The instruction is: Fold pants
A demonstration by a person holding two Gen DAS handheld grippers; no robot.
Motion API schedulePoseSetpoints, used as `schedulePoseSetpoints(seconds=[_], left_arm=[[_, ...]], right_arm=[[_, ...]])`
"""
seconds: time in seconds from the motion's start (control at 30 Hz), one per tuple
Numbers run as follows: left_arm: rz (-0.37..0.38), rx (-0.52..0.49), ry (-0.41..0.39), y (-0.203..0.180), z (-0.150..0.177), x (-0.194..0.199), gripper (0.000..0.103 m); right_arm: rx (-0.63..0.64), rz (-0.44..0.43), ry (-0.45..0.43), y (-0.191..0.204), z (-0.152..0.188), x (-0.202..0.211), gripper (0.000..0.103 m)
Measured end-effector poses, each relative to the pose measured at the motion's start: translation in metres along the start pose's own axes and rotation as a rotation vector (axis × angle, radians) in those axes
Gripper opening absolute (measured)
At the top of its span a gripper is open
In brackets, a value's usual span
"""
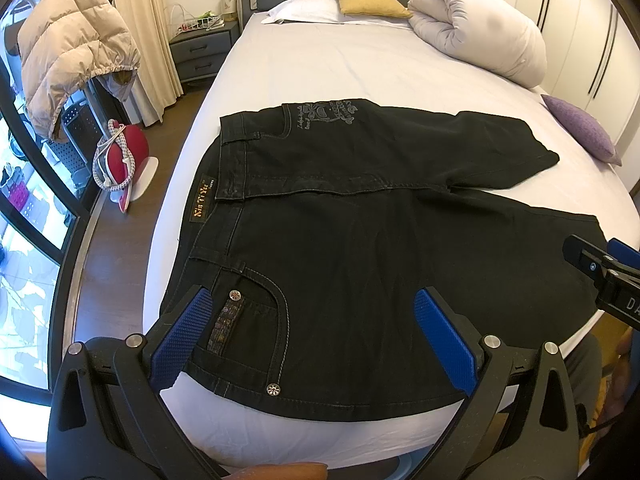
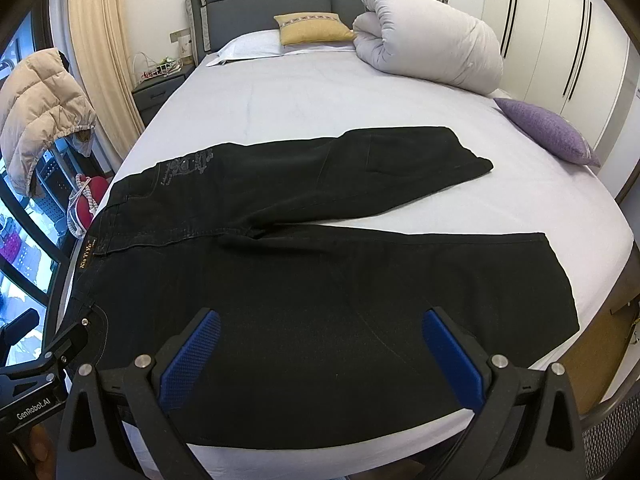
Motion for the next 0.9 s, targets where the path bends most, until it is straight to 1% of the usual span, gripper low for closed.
schedulePoseSetpoints(seconds=[0.9], left_arm=[[0.005, 0.006, 0.010, 0.0013, 0.0060, -0.0064, 0.103]], right_arm=[[0.001, -0.001, 0.014, 0.0006, 0.0014, -0.0036, 0.103]])
Point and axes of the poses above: each gripper's, at about its wrist camera, not at the fingertips, and x roughly against the way its jaws point, y to its left, z to its underside, the point moved 8 cm from there along -x, roughly the way its jaws point, and after that the axes turned 2 degrees about -z, right-handed, at the moved point
